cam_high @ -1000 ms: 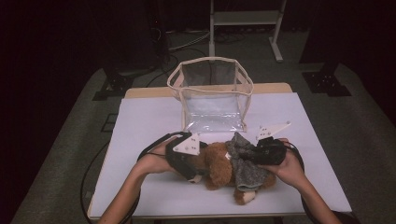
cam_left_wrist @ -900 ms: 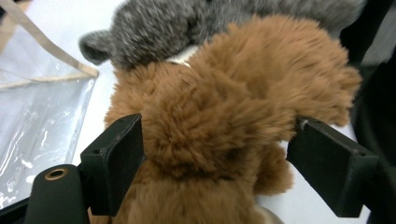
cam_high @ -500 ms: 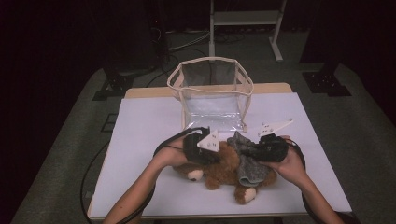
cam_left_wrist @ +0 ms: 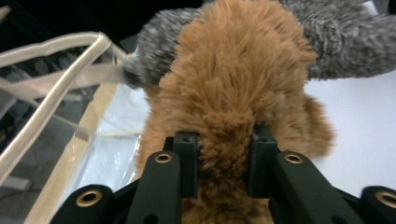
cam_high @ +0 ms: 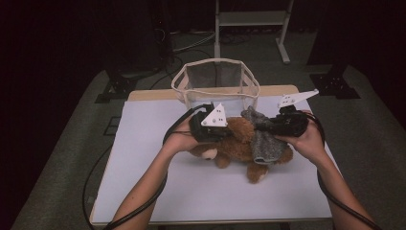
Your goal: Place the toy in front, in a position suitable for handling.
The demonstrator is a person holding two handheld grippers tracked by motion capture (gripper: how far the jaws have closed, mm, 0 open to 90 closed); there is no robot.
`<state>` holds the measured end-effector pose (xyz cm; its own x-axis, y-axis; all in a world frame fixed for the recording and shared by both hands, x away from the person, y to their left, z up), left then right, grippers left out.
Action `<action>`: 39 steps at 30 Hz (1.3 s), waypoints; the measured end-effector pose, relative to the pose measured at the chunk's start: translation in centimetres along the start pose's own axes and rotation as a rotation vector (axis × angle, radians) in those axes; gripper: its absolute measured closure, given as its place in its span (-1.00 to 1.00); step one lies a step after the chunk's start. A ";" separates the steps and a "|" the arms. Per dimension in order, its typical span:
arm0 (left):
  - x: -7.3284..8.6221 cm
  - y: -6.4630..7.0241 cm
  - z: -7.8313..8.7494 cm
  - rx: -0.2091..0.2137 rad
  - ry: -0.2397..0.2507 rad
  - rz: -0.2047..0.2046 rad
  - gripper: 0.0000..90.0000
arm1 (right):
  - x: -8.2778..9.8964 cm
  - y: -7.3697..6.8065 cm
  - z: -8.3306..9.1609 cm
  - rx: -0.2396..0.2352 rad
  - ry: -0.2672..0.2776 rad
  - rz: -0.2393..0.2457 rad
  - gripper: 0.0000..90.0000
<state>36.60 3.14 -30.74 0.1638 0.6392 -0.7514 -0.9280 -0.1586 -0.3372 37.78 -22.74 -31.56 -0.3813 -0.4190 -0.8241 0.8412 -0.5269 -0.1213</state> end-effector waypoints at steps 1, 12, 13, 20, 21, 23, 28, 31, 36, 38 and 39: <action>0.2 0.3 -0.1 0.002 -0.001 -0.002 0.56 | -0.1 -0.1 0.2 0.004 0.001 0.008 0.77; 6.0 6.0 -0.8 0.128 -0.038 0.018 0.26 | 6.2 -3.0 -2.9 -0.089 -0.097 0.029 0.77; 6.0 6.0 -0.8 0.128 -0.038 0.018 0.24 | 6.2 -3.0 -2.9 -0.089 -0.097 0.029 0.77; 6.1 7.1 -0.7 0.148 -0.032 -0.002 0.17 | 2.6 -4.2 -2.2 -0.031 -0.032 0.102 0.77; 6.2 7.1 -0.6 0.149 -0.032 -0.002 0.13 | 2.6 -4.1 -2.5 -0.031 -0.041 0.103 0.77; 6.3 7.1 -0.2 0.164 -0.022 0.011 0.02 | 3.2 -3.9 -3.1 -0.033 -0.066 0.096 0.77; 6.8 6.6 1.8 0.159 -0.021 0.034 -0.18 | 5.4 -3.8 -3.1 -0.041 -0.074 0.067 0.77; 7.3 5.9 3.4 0.125 0.009 0.071 -0.21 | 6.8 -3.8 -2.8 -0.035 -0.090 0.053 0.77; 9.1 4.2 4.1 0.043 -0.027 0.132 -0.29 | 8.8 -3.7 -2.0 -0.041 -0.100 0.020 0.77; 9.8 3.7 4.1 0.038 -0.001 0.164 -0.27 | 9.4 -3.9 -1.7 -0.034 -0.115 0.017 0.77; 9.9 3.7 4.0 0.039 0.000 0.171 -0.27 | 9.7 -3.9 -1.5 -0.029 -0.124 0.014 0.77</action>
Point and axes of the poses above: each handheld gripper's, and its own axes: z roughly backward along the jaws, x roughly out of its underside, y roughly to its right, the point moved 1 cm from there along -z, roughly forward along the jaws, and after that the axes turned 1 degree about z, right-handed, at the moved point
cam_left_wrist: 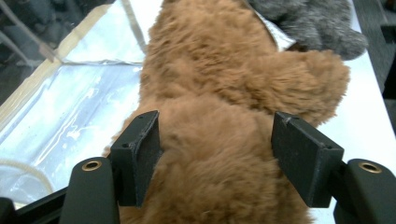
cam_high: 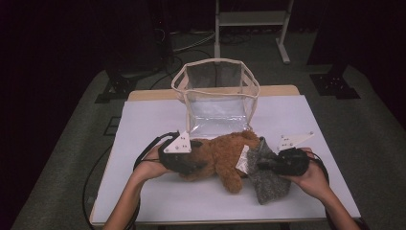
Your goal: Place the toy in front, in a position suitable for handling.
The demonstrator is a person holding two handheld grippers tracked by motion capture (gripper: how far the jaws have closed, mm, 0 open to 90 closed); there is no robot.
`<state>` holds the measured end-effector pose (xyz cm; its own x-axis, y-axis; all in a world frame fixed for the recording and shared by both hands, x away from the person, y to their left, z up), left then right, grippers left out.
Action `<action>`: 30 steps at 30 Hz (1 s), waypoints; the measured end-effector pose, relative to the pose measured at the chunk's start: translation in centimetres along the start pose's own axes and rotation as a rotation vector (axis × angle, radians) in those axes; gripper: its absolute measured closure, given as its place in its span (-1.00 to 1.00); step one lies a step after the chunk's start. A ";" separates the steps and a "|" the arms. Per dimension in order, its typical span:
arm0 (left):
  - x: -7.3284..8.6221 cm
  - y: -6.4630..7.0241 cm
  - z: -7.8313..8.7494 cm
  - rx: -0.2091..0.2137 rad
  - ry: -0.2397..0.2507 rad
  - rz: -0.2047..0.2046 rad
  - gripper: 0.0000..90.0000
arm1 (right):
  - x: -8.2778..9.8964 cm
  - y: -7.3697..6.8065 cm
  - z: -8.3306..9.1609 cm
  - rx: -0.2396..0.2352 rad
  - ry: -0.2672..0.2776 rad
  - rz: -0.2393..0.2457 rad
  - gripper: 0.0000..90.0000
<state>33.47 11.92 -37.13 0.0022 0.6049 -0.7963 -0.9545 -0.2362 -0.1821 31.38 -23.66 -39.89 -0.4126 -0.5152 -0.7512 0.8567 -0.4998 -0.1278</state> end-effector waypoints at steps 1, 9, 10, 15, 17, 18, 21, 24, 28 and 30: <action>0.1 0.0 -0.1 0.001 0.001 0.004 -0.25 | 0.2 0.0 0.1 -0.001 -0.002 -0.005 0.77; 0.3 0.5 -0.4 0.033 -0.022 -0.021 -0.14 | -4.1 -0.6 1.8 0.008 0.051 0.053 0.77; 0.3 0.7 -0.4 0.034 -0.024 -0.024 -0.14 | -5.2 -0.8 1.5 0.009 0.052 0.077 0.77; 0.4 1.1 -0.2 0.056 -0.029 -0.035 -0.14 | -9.8 -1.4 -0.8 0.008 0.018 0.159 0.76; 0.6 1.2 -0.1 0.059 -0.027 -0.036 -0.14 | -10.8 -1.2 -1.8 0.017 -0.011 0.180 0.76; 0.6 1.1 -0.1 0.060 -0.026 -0.034 -0.14 | -11.0 -1.0 -2.2 0.021 -0.027 0.182 0.76; 0.5 0.9 0.2 0.064 -0.009 -0.035 -0.14 | -10.3 -0.4 -2.9 0.003 -0.066 0.166 0.76; 0.0 0.7 1.0 0.049 0.004 -0.041 -0.21 | -9.0 -0.4 -2.7 -0.006 -0.065 0.150 0.77; 0.5 0.3 1.6 0.014 -0.012 0.004 -0.41 | -7.4 -0.5 -2.0 -0.028 -0.044 0.124 0.77; 1.1 0.2 1.1 0.036 -0.019 0.033 -0.42 | -7.0 -0.6 -1.8 -0.029 -0.041 0.122 0.77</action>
Point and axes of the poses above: each handheld gripper's, and its own axes: z roughly backward along the jaws, x roughly out of its underside, y roughly to its right, the point moved 1 cm from there along -z, roughly forward along the jaws, and after that the axes turned 1 degree about z, right-handed, at the moved point
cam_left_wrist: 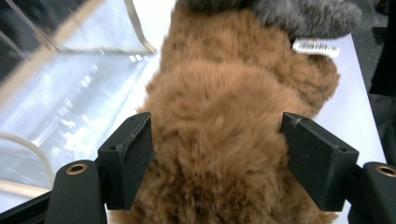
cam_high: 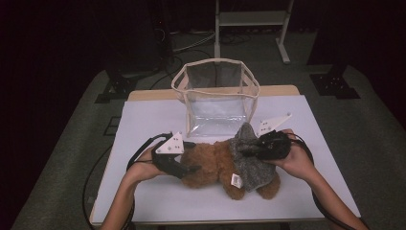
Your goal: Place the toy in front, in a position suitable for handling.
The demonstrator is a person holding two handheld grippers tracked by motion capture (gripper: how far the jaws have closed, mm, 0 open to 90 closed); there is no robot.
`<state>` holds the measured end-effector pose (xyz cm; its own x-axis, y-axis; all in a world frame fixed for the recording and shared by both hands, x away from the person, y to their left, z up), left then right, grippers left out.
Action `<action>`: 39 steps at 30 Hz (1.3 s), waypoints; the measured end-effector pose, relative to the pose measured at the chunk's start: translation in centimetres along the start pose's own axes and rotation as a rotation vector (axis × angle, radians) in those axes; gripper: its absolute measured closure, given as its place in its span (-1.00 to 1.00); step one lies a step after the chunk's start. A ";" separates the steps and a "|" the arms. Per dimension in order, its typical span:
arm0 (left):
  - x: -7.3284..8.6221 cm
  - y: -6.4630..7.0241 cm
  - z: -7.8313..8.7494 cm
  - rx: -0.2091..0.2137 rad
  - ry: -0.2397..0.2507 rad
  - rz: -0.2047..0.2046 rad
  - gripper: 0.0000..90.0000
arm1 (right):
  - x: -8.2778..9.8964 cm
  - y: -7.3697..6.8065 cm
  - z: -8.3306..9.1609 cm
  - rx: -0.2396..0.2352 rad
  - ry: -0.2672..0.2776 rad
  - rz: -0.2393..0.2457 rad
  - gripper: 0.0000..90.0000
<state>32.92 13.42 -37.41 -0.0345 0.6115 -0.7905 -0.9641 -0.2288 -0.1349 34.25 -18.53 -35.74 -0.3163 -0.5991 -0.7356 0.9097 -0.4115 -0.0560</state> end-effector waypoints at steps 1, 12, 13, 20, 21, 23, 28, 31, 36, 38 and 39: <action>0.3 0.0 -0.4 0.014 0.001 0.009 -0.42 | 0.0 -0.1 0.1 0.001 -0.003 0.001 0.77; 1.1 -0.1 -1.1 0.043 0.020 0.017 -0.24 | -4.3 -2.8 -2.8 -0.011 -0.054 0.126 0.76; 1.2 -0.1 -1.1 0.042 0.017 0.013 -0.24 | -4.5 -3.0 -3.4 -0.019 -0.062 0.141 0.76; 1.4 0.0 -0.9 0.038 0.011 0.001 -0.24 | -3.0 -2.3 -0.9 0.026 -0.032 0.114 0.76; 1.4 -0.1 -0.9 0.036 0.011 0.000 -0.24 | -2.3 -2.0 -0.2 0.035 -0.022 0.098 0.76; 1.4 -0.1 -0.9 0.036 0.011 -0.001 -0.24 | -0.7 -1.4 1.3 0.048 0.003 0.045 0.76; 1.4 -0.2 -0.8 0.030 0.012 -0.007 -0.26 | 4.1 -0.7 3.4 0.054 0.046 -0.055 0.76; 1.5 -0.3 -0.7 0.024 0.007 -0.003 -0.28 | 6.2 -0.7 3.6 0.056 0.046 -0.098 0.76; 1.6 -0.4 -0.6 0.033 0.014 -0.002 -0.29 | 10.3 -0.3 2.8 0.023 0.021 -0.197 0.75; 1.6 -0.4 -0.6 0.036 0.012 -0.008 -0.29 | 10.9 0.0 3.6 0.028 0.035 -0.226 0.75; 1.5 -0.3 -0.6 0.039 0.010 -0.014 -0.28 | 10.9 0.1 4.1 0.029 0.045 -0.234 0.75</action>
Point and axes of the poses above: each handheld gripper's, and its own axes: z roughly backward along the jaws, x roughly out of its underside, y roughly to its right, the point moved 1 cm from there along -z, roughly forward along the jaws, and after that the axes turned 1 degree about z, right-handed, at the moved point
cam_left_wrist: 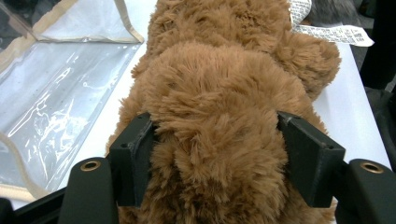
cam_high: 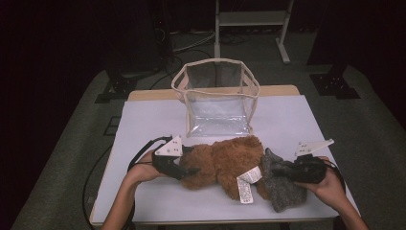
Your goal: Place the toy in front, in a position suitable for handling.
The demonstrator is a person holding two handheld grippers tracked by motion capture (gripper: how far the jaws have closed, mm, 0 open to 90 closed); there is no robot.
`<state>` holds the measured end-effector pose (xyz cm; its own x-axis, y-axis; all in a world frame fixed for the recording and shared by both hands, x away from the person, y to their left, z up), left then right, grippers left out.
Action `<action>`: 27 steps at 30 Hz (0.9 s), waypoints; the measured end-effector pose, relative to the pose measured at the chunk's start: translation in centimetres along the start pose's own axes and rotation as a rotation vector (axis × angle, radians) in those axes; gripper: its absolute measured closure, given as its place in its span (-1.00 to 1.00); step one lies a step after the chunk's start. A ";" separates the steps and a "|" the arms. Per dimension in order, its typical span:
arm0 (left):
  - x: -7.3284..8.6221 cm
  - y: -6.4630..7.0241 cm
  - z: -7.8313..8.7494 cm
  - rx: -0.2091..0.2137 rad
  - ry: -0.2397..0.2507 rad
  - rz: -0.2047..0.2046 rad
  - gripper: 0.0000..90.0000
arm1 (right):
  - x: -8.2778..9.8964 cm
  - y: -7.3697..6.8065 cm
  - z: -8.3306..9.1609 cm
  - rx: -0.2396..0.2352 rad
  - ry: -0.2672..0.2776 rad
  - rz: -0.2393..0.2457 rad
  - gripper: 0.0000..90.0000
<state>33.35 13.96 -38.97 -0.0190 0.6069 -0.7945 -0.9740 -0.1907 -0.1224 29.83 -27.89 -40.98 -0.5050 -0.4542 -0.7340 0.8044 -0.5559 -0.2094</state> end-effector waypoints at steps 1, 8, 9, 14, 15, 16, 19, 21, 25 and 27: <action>0.0 0.0 0.0 0.000 0.000 -0.003 -0.28 | -0.4 0.1 0.6 -0.002 0.023 0.000 0.75; -0.3 0.5 -0.2 0.001 -0.005 -0.030 -0.27 | -7.0 -0.8 2.2 -0.005 0.112 0.108 0.75; -0.3 0.6 -0.3 0.001 -0.004 -0.030 -0.27 | -8.5 -1.2 1.8 -0.010 0.111 0.136 0.75; -0.5 0.8 -0.3 -0.005 -0.015 -0.052 -0.27 | -12.9 -2.5 -0.9 -0.036 0.073 0.227 0.75; -0.5 0.9 -0.3 -0.005 -0.018 -0.060 -0.27 | -14.0 -2.8 -2.4 -0.036 0.032 0.248 0.75; -0.5 0.9 -0.3 -0.005 -0.015 -0.059 -0.27 | -14.2 -2.8 -3.0 -0.030 0.012 0.255 0.75; -0.4 0.8 -0.1 0.001 -0.001 -0.044 -0.30 | -13.7 -2.4 -5.0 -0.033 -0.080 0.256 0.74; -0.3 0.6 0.1 0.005 0.014 -0.029 -0.36 | -12.9 -2.3 -5.6 -0.024 -0.105 0.256 0.75; -0.3 0.3 0.0 0.006 -0.006 0.027 -0.71 | -11.2 -2.2 -5.1 -0.044 -0.080 0.230 0.75; -0.2 0.2 -0.3 0.016 -0.007 0.066 -0.83 | -10.7 -2.3 -5.0 -0.056 -0.069 0.224 0.75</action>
<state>33.21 13.59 -39.05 -0.0845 0.5989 -0.7963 -0.9740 -0.2181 -0.0607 34.95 -18.31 -35.86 -0.3307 -0.6092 -0.7208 0.9138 -0.3974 -0.0834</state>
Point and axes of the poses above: each handheld gripper's, and its own axes: z roughly backward along the jaws, x roughly out of its underside, y roughly to its right, the point moved 1 cm from there along -z, roughly forward along the jaws, and after that the axes turned 1 degree about z, right-handed, at the moved point
